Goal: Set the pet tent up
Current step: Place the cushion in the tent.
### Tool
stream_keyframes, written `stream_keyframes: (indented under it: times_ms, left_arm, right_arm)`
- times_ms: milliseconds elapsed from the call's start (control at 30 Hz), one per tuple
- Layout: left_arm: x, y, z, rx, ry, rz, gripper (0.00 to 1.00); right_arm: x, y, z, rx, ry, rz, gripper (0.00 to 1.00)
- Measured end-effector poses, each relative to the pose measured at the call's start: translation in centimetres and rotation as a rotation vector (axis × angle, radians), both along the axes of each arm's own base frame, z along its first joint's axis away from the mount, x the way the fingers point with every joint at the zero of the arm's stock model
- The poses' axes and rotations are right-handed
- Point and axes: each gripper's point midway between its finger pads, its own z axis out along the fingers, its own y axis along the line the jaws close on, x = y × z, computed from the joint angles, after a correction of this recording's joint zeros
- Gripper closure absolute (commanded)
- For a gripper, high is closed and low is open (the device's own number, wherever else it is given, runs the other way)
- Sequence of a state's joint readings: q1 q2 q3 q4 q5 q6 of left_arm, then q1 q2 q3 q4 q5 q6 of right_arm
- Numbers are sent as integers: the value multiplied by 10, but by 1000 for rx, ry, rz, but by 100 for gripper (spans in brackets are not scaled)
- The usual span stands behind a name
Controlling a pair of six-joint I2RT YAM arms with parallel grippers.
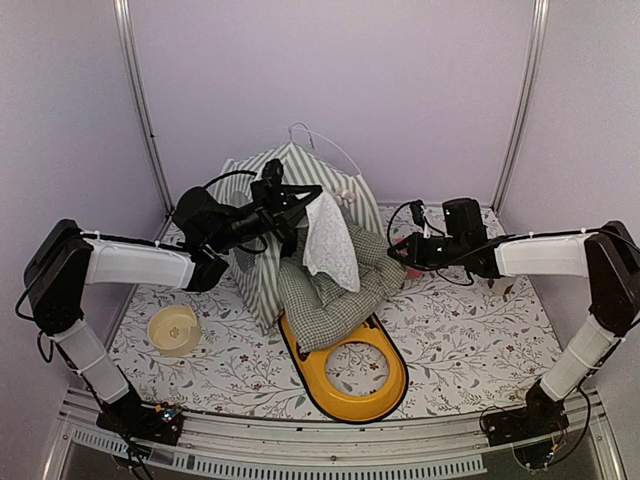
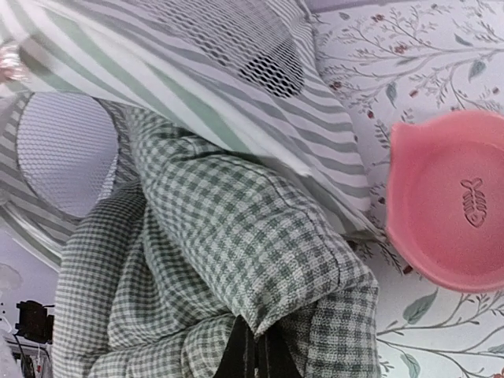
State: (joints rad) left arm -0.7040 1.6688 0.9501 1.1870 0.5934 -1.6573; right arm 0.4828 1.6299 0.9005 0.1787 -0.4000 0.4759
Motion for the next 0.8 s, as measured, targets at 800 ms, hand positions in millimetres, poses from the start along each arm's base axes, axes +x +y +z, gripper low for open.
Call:
stream_keyframes:
  times_ms: [800]
  left_arm:
    - [-1,-6,-1,1,-8,-8,100]
  right_arm:
    - [-19,58,102,153,-171,147,100]
